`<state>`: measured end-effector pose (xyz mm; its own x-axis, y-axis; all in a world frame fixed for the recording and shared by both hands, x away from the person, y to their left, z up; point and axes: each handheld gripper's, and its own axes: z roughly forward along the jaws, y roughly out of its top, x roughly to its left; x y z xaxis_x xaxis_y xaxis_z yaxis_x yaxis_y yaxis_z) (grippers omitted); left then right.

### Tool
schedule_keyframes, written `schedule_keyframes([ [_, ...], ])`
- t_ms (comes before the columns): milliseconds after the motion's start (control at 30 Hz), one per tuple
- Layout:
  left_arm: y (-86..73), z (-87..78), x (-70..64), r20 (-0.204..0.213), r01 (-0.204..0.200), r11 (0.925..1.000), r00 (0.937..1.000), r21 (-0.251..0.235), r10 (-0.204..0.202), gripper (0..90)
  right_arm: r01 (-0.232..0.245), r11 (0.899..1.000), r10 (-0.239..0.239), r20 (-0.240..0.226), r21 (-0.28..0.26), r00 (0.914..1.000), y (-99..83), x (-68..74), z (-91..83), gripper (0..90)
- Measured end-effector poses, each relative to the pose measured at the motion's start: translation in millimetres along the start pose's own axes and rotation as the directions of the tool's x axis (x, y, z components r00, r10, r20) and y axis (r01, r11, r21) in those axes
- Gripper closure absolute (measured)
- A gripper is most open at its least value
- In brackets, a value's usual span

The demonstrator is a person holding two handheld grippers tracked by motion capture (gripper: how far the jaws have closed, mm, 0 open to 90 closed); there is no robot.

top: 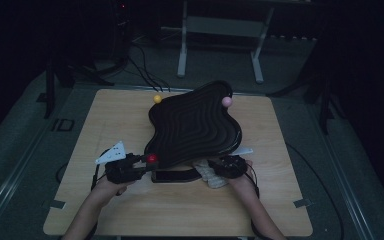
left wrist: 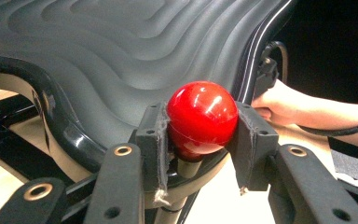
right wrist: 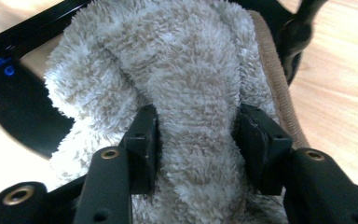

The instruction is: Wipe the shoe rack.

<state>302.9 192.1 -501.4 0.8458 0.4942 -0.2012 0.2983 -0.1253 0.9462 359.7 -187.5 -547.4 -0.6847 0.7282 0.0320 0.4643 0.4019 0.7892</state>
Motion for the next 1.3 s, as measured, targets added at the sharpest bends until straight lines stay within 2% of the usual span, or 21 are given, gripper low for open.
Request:
schedule_keyframes([
  [200,-0.2,0.1,0.1,0.002,0.001,1.0,1.0,-0.002,-0.001,59.7,0.054,0.998,-0.053,-0.059,0.017,0.9969,-9.6,19.1,-8.3,64.1],
  [367,-0.3,-0.1,0.3,0.002,0.003,1.0,1.0,-0.003,-0.003,59.7,0.123,0.992,-0.121,-0.082,0.023,0.9893,-12.7,41.1,-10.3,66.4],
  [400,-0.6,-0.1,0.4,0.002,0.005,1.0,1.0,-0.005,-0.005,59.7,0.143,0.99,-0.141,-0.069,0.022,0.9876,-10.8,41.9,-10.9,66.3],
  [433,-0.5,-0.2,0.5,0.003,0.005,1.0,1.0,-0.004,-0.005,59.7,0.143,0.99,-0.142,-0.061,0.015,0.988,-8.7,40.7,-11.8,66.3],
  [500,-0.4,-0.3,0.3,0.001,0.003,1.0,1.0,-0.002,-0.003,59.7,0.155,0.988,-0.155,0.009,-0.003,0.9878,-4.4,36.5,-13.7,66.3],
  [600,-0.5,-0.2,0.8,0.005,0.003,1.0,1.0,-0.003,-0.003,59.7,0.132,0.991,-0.131,0.072,-0.012,0.9888,1.6,25.4,-12.7,66.3],
  [700,-0.5,-0.2,0.6,0.003,0.002,1.0,1.0,-0.002,-0.002,59.7,0.101,0.995,-0.1,0.093,0.0,0.9906,4.2,22.6,-3.1,65.8],
  [767,-0.2,-0.2,0.6,0.004,0.001,1.0,1.0,0.0,-0.001,59.7,0.122,0.992,-0.122,0.104,0.009,0.9871,4.3,30.0,0.6,66.4],
  [800,-0.4,0.0,0.8,0.005,0.002,1.0,1.0,-0.002,-0.002,59.7,0.138,0.99,-0.139,0.084,0.016,0.9867,4.9,33.7,0.9,67.2],
  [833,-0.7,0.1,0.9,0.006,0.004,1.0,1.0,-0.003,-0.004,59.6,0.134,0.991,-0.135,0.052,0.021,0.9896,4.7,37.7,1.1,67.8],
  [900,-0.6,-0.2,0.7,0.007,0.002,1.0,1.0,-0.001,-0.002,59.6,0.177,0.984,-0.177,-0.018,-0.002,0.9841,0.8,49.3,3.0,68.1],
  [967,-0.3,-0.4,0.3,0.003,0.0,1.0,1.0,0.002,0.0,59.6,0.211,0.978,-0.211,-0.032,-0.008,0.977,-1.0,60.1,2.5,67.9],
  [1100,-0.1,-0.2,0.3,0.003,0.003,1.0,1.0,0.002,-0.003,59.6,0.213,0.977,-0.213,-0.042,-0.01,0.9761,1.0,59.7,3.5,61.0],
  [1167,-0.4,-0.1,0.6,0.005,0.003,1.0,1.0,-0.001,-0.003,59.6,0.229,0.973,-0.229,-0.056,-0.016,0.9718,2.0,64.8,5.7,58.6],
  [1233,0.0,0.0,0.6,0.005,0.002,1.0,1.0,0.002,-0.002,59.6,0.255,0.966,-0.257,-0.093,-0.033,0.9618,3.6,75.9,10.8,54.1],
  [1300,-0.2,-0.1,0.5,0.005,0.003,1.0,1.0,0.001,-0.003,59.6,0.297,0.954,-0.299,-0.11,-0.038,0.9478,6.6,90.8,18.7,50.3],
])
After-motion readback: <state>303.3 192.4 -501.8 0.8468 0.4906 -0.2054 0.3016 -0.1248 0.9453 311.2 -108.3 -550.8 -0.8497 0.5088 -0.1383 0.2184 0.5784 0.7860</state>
